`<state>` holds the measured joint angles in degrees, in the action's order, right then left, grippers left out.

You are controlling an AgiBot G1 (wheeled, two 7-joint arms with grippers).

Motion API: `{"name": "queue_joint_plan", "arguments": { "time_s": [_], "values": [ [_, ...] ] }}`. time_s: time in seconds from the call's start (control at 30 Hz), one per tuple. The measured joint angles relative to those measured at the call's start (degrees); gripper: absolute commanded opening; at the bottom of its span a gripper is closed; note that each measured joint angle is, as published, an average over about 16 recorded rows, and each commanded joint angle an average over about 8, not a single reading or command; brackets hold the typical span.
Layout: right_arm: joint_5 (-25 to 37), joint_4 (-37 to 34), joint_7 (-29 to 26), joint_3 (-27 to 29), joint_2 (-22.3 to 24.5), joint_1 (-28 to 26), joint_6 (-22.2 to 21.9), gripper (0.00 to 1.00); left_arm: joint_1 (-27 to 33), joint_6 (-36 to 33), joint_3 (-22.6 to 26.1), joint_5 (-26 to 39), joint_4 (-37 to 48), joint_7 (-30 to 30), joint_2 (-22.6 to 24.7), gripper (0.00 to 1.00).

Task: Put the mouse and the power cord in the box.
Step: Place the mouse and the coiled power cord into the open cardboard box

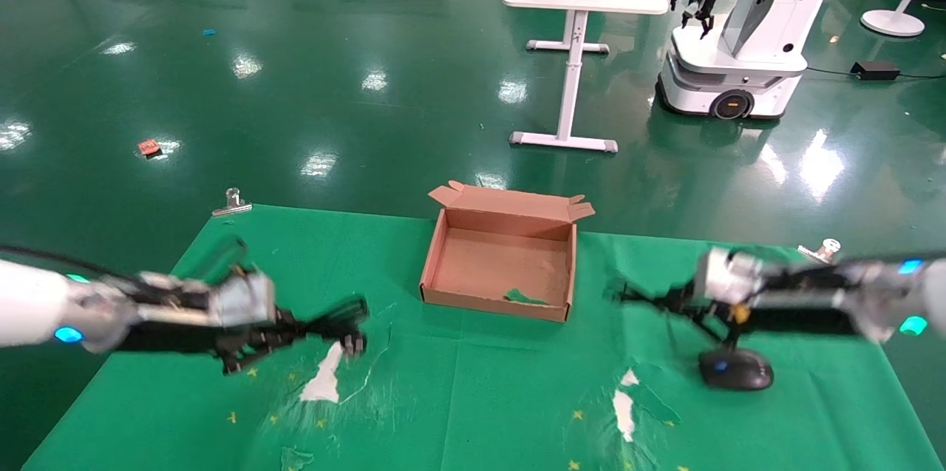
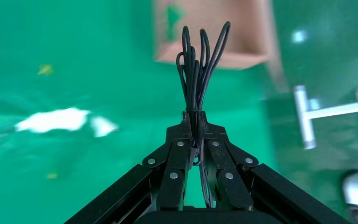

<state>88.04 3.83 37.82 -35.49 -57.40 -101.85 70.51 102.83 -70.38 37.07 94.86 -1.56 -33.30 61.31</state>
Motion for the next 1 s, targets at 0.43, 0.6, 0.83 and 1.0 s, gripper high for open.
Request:
{"name": "queue_joint_plan", "arguments": {
  "time_s": [0.43, 0.6, 0.83, 1.0],
  "values": [
    [-0.5, 4.2, -4.1, 0.5, -5.5, -10.8, -3.2, 0.00, 8.7, 3.6, -6.5, -9.3, 0.0, 7.5, 4.3, 0.00],
    [-1.6, 2.5, -3.7, 1.4, -11.7, -9.2, -10.9, 0.00, 10.5, 10.1, -8.1, -11.5, -0.5, 8.0, 8.0, 0.00],
    [-3.7, 0.1, -2.9, 2.7, -18.2, -3.0, -22.9, 0.00, 10.6, 18.3, -9.2, -12.9, 0.1, 6.9, 10.9, 0.00],
    [-4.6, 0.0, -3.3, 3.0, -20.2, 1.2, -27.6, 0.18, 9.6, 20.3, -9.3, -13.0, 0.7, 5.7, 10.8, 0.00]
  ]
}}
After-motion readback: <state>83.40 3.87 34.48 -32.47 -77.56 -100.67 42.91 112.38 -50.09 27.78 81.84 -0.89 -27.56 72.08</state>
